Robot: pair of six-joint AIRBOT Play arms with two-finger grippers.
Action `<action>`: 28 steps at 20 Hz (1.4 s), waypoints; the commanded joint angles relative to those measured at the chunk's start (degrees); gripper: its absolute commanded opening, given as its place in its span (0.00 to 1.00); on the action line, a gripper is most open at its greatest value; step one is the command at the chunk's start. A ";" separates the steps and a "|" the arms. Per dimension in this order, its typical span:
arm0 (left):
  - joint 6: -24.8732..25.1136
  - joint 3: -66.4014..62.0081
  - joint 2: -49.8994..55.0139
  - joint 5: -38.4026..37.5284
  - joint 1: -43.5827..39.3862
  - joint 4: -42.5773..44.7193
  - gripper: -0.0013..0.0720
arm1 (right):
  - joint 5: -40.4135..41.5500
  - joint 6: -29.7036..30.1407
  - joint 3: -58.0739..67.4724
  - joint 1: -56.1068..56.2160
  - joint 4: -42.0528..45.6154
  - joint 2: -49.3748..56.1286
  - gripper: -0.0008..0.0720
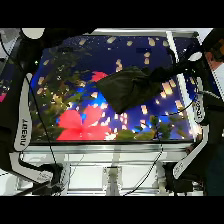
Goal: Fold the clothes and pants, and hang the long-sleeved shirts on hangers.
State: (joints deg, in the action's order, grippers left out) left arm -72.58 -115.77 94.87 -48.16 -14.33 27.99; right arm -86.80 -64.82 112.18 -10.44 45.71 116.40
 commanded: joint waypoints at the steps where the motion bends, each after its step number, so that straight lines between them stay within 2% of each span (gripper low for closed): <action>1: 0.17 -0.02 -0.55 -4.17 0.79 -0.20 0.08 | -2.36 1.49 -0.09 1.29 2.62 0.02 0.74; 6: 0.17 -0.02 -0.55 -4.17 0.79 -0.20 0.08 | 1.20 1.49 -0.09 5.77 5.86 0.04 0.73; 9: 0.17 -0.02 -0.55 -4.20 0.79 -0.20 0.08 | 4.20 1.16 -0.09 9.49 15.21 0.04 0.72; 12: 0.17 -0.02 -0.55 -4.22 0.79 -0.20 0.08 | 7.87 -5.22 0.09 10.10 23.58 0.04 0.67; 14: 0.17 -0.02 -0.55 -4.26 0.76 -0.20 0.08 | 7.98 -11.45 1.53 9.38 30.91 0.02 0.67; 15: 0.15 -0.02 -0.55 -4.26 0.76 -0.20 0.08 | 8.00 -14.01 2.47 9.11 32.44 0.02 0.71; 17: 0.15 -0.02 -0.55 -4.26 0.76 -0.20 0.08 | 8.81 -15.63 4.04 8.66 32.04 0.02 0.78; 19: 0.15 -0.02 -0.55 -4.26 0.74 -0.20 0.08 | 10.47 -16.17 4.35 8.70 29.64 0.02 0.76; 20: 0.15 -0.02 -0.55 -4.26 0.74 -0.20 0.08 | 11.28 -16.17 4.35 8.74 28.28 0.04 0.73; 21: 0.15 -0.02 -0.55 -4.33 0.74 -0.22 0.08 | 11.72 -16.17 4.35 8.83 27.78 0.02 0.45; 22: 0.15 -0.02 -0.55 -4.63 0.74 -0.22 0.08 | 11.65 -16.15 4.35 9.03 27.56 0.02 0.10; 23: 0.15 0.00 -0.55 -5.07 0.74 -0.20 0.08 | 11.61 -16.13 4.35 9.03 27.61 0.00 0.04; 28: 0.13 0.00 -0.55 -5.51 0.74 -0.22 0.08 | 12.98 -16.79 4.37 8.98 24.76 -4.70 0.03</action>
State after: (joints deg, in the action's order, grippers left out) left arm -72.42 -115.77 94.35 -53.45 -13.61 27.77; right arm -75.55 -80.97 116.46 -1.50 72.53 114.48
